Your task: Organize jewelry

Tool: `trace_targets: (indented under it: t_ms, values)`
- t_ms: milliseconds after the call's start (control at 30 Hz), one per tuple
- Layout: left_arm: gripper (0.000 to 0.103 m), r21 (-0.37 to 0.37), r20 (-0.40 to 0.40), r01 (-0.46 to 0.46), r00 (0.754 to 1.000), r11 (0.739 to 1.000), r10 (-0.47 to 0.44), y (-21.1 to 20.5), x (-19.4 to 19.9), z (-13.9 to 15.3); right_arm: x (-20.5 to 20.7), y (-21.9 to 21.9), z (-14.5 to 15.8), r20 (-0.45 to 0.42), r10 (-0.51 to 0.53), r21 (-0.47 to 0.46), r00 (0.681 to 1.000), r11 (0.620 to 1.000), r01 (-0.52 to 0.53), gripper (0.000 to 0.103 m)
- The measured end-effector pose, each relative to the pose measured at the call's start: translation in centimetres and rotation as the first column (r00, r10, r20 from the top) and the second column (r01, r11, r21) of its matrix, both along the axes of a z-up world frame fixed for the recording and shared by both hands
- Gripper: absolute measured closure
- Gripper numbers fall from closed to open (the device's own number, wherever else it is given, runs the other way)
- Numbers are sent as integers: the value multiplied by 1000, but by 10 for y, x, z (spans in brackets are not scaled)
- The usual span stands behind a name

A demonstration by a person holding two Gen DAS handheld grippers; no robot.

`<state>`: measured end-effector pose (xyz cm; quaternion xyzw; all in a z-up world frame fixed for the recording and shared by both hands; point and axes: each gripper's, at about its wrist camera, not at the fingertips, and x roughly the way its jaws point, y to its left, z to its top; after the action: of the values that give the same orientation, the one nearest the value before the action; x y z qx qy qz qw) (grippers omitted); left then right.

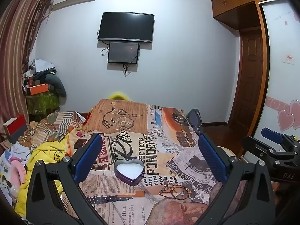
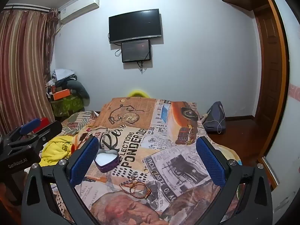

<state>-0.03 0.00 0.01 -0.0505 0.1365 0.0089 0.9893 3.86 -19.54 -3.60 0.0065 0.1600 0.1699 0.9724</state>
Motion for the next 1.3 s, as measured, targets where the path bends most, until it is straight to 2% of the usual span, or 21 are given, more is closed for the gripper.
trace_targets:
  t_ms: [233, 300, 1300]
  values:
    - [0, 20, 11, -6, 1000, 1000, 6, -1, -3, 1, -1, 2, 1, -1, 0, 0, 1000, 1000, 0, 0]
    - [0, 10, -5, -9, 1000, 1000, 9, -1, 1, -7, -2, 3, 1, -1, -1, 0, 1000, 1000, 1, 0]
    - [0, 5, -27, 1, 1000, 1000, 0, 2, 5, -6, 1, 1, -6, -23, 0, 6, 1000, 1000, 0, 0]
